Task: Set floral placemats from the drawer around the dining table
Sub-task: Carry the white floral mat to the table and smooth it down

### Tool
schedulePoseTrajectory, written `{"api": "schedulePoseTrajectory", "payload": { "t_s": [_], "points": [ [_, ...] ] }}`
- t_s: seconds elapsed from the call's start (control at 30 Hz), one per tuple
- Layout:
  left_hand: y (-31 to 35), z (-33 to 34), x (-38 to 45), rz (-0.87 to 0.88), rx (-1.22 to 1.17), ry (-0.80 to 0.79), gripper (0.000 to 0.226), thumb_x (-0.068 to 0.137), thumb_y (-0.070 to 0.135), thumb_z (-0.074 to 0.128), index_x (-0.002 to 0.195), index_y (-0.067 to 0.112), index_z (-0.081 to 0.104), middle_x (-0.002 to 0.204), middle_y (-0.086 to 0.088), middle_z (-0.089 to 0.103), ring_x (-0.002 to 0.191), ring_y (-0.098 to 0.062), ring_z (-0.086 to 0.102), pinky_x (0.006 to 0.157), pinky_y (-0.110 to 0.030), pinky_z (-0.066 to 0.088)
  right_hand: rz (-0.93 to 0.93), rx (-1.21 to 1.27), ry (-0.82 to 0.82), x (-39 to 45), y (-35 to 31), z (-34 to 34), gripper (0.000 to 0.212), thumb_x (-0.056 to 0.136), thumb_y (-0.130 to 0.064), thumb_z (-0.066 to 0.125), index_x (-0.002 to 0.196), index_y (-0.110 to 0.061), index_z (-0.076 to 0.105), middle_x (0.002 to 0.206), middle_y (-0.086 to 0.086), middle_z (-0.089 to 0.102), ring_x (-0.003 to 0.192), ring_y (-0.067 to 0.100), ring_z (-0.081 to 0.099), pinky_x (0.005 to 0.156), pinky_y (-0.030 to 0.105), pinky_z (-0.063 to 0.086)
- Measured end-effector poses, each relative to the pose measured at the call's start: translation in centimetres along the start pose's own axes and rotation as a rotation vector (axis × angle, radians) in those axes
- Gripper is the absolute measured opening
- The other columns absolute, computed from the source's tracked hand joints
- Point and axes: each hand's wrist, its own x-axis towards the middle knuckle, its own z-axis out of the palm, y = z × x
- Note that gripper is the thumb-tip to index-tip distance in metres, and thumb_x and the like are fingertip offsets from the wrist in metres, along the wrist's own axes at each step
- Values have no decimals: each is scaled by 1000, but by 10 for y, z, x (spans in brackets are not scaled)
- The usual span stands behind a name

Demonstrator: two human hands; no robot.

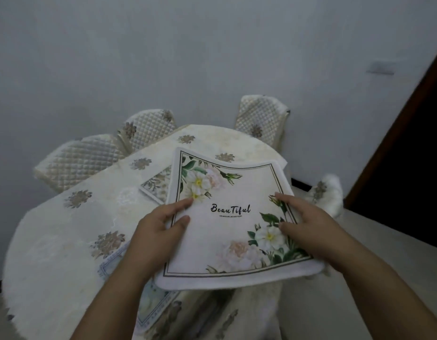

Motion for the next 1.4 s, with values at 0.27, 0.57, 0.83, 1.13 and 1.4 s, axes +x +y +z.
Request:
{"api": "schedulePoseTrajectory", "payload": {
  "t_s": [0.27, 0.57, 0.83, 1.13, 1.4],
  "points": [
    [73, 71, -27, 187, -51, -243, 36, 93, 25, 70, 114, 54, 70, 118, 32, 62, 108, 10, 58, 94, -19, 47, 168, 62, 332, -132, 51, -58, 68, 87, -19, 72, 141, -49, 45, 126, -7, 58, 92, 7, 66, 76, 27, 59],
    [182, 214, -73, 377, -74, -473, 34, 93, 25, 70, 117, 50, 70, 120, 28, 63, 108, 9, 59, 93, -18, 46, 312, 70, 602, -242, 143, -157, 73, 90, -31, 73, 151, -44, 36, 135, -9, 50, 102, 5, 57, 79, 20, 51],
    [246, 342, -122, 392, -112, -610, 34, 93, 27, 70, 119, 49, 70, 117, 35, 62, 110, 9, 60, 104, -29, 49, 435, 37, 695, -312, 228, -244, 73, 88, -35, 74, 149, -49, 36, 137, -8, 53, 112, 13, 60, 95, 40, 56],
    [284, 418, -143, 334, -150, -666, 34, 94, 26, 70, 115, 52, 71, 118, 27, 68, 100, -4, 70, 90, -36, 59, 436, 36, 705, -333, 283, -300, 71, 89, -33, 73, 149, -46, 37, 141, -11, 48, 115, 11, 56, 96, 38, 55],
    [318, 481, -134, 394, -102, -721, 31, 94, 28, 69, 115, 51, 71, 122, 22, 64, 102, -2, 66, 92, -28, 56, 497, 38, 752, -334, 319, -337, 71, 91, -32, 71, 151, -43, 35, 144, -8, 47, 116, 8, 50, 97, 31, 49]
  ]
}}
